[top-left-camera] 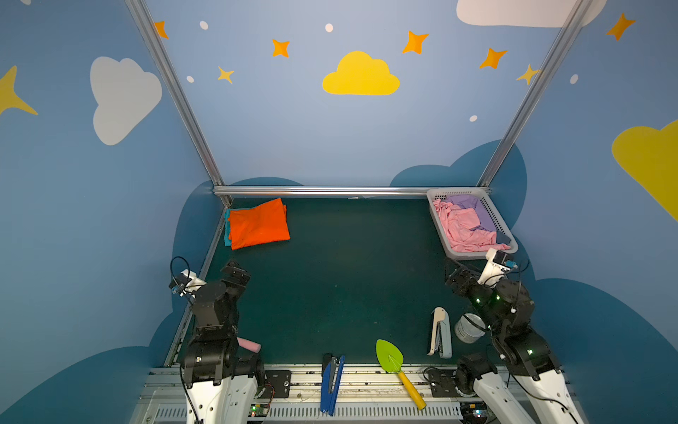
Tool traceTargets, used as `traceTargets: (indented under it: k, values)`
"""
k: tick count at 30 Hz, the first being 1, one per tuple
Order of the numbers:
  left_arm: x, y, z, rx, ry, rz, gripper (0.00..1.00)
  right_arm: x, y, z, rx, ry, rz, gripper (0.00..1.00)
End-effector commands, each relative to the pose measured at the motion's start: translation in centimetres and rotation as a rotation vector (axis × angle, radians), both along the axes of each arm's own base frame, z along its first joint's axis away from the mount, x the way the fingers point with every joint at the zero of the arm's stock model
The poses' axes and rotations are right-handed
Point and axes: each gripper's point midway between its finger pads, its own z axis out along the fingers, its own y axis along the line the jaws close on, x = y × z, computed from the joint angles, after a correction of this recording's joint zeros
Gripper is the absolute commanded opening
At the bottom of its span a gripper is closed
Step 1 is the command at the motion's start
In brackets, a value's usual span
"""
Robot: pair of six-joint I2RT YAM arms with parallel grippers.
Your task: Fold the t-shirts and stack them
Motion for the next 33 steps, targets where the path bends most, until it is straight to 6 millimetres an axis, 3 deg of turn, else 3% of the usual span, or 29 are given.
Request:
traceTargets:
  k: [1,4,7,11,15,18,22,25,29,33]
  values:
    - [-0.4,-0.4,0.5,-0.024,-0.081,-0.010,1.00,0.1,-3.1,0.0,-0.007,-0.032,-0.180,0.86]
    - [-0.4,0.5,-1.6,-0.056,-0.098,0.053,1.00,0.2,-3.6,-0.7,-0.051,-0.013,-0.203,0.86]
    - [0.9,1.0,-5.3,-0.062,-0.073,0.081,1.00,0.6,-4.6,-3.1,-0.022,0.039,-0.288,0.86]
    - [3.0,-0.7,-8.0,0.012,-0.040,-0.065,1.00,0.7,-5.0,-5.8,0.014,0.058,-0.327,0.86]
    - [3.6,-1.3,-9.8,0.101,0.018,-0.135,1.00,0.7,-5.3,-7.8,-0.009,0.062,-0.339,0.86]
    - [3.5,-0.9,-10.8,0.146,0.050,-0.123,1.00,0.9,-5.8,-9.5,-0.092,0.058,-0.354,0.86]
    - [3.0,1.0,-11.2,0.206,0.047,-0.020,1.00,1.4,-4.2,-10.3,-0.259,0.008,-0.218,0.86]
    - [3.5,1.4,-10.4,0.407,0.025,-0.035,1.00,1.5,-4.4,-10.5,-0.336,-0.017,-0.213,0.86]
    - [3.8,1.6,-13.2,0.423,0.064,-0.040,1.00,1.7,-4.5,-10.5,-0.407,-0.031,-0.207,0.86]
    - [5.0,1.2,-13.4,0.426,0.054,-0.074,1.00,2.1,-4.6,-13.7,-0.464,0.068,-0.183,0.86]
